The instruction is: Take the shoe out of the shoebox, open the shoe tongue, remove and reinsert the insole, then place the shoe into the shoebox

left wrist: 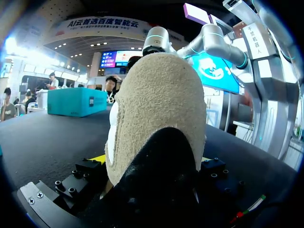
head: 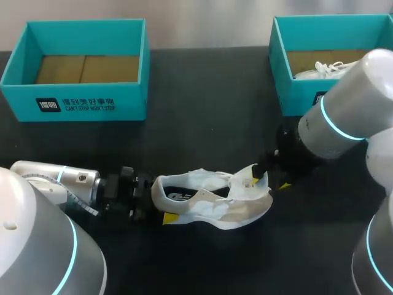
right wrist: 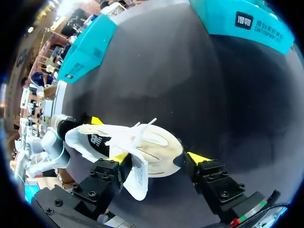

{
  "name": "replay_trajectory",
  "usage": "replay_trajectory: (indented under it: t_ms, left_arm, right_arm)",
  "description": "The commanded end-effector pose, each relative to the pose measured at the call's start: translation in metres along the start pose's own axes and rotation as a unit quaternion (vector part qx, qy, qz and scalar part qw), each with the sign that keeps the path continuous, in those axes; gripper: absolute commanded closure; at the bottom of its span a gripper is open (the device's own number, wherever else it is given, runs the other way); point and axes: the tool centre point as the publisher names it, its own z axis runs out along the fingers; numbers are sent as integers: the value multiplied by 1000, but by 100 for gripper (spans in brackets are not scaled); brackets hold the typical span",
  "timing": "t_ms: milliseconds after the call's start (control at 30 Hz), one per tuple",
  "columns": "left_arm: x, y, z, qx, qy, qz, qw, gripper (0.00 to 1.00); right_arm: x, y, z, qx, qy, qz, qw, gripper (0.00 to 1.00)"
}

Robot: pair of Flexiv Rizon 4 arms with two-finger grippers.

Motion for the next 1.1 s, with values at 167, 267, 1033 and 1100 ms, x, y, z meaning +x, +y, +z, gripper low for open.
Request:
replay_trajectory:
  t_ms: [167, 267, 1033, 1100]
  left_arm:
    - [-1, 4, 3, 0, -1, 0, 1000, 100]
    - [-1, 4, 3, 0, -1, 0, 1000, 100]
    - [-1, 4, 3, 0, -1, 0, 1000, 100]
    - [-1, 4, 3, 0, -1, 0, 1000, 100]
  right_arm:
    - [27, 6, -70, -23, -104, -43, 993, 29]
    - [35, 9, -80, -28, -133, -62, 989, 29]
    - [134, 21, -96, 8, -308, -321, 895, 100]
    - [141, 20, -95, 9, -307, -340, 889, 100]
